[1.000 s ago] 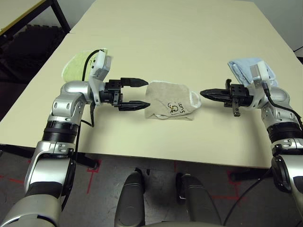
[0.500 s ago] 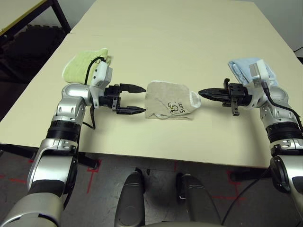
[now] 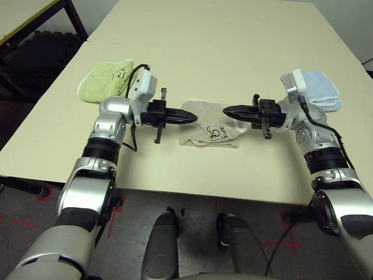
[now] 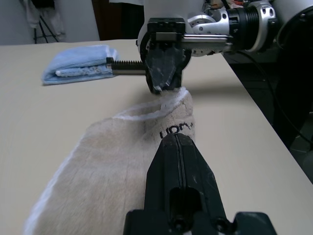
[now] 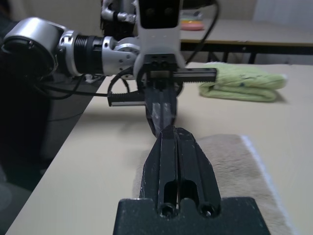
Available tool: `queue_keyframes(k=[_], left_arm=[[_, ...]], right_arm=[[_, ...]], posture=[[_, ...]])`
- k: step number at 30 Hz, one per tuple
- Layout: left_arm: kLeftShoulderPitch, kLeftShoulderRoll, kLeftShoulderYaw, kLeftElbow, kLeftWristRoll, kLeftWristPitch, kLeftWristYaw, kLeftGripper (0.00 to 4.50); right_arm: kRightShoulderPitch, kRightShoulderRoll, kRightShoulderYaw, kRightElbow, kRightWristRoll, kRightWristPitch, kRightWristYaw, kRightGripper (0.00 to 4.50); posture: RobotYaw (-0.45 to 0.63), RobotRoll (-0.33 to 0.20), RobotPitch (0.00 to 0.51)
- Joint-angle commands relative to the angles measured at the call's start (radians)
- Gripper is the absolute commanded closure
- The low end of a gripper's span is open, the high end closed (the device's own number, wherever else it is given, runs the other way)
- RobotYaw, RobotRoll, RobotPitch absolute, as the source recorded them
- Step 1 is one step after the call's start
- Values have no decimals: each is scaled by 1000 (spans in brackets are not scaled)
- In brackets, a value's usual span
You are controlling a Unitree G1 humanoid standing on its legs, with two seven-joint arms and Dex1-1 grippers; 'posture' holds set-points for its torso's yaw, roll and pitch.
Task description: Fold the towel and set it aside.
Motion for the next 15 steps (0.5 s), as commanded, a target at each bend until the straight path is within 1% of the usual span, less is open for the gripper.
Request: queue_keyframes(k=[1, 6, 9, 15], left_arm=[[-17, -8, -8, 46, 33, -30, -2, 4485], [-19, -20, -11, 95, 60, -55, 8, 4485], [-17, -18, -9, 115, 73, -68, 10, 4485], [-21, -17, 1, 160, 94, -69, 41, 4485]], right_arm=[[43, -27, 15, -22, -12, -13, 17, 4500], [88, -79, 41, 0, -56, -34, 17, 4500], [101, -85, 50, 27, -87, -44, -18, 4500], [73, -8, 68, 106, -138, -116, -127, 4500]], posture=[[32, 0, 175], [25, 0, 176], [20, 0, 179], [22, 0, 177]])
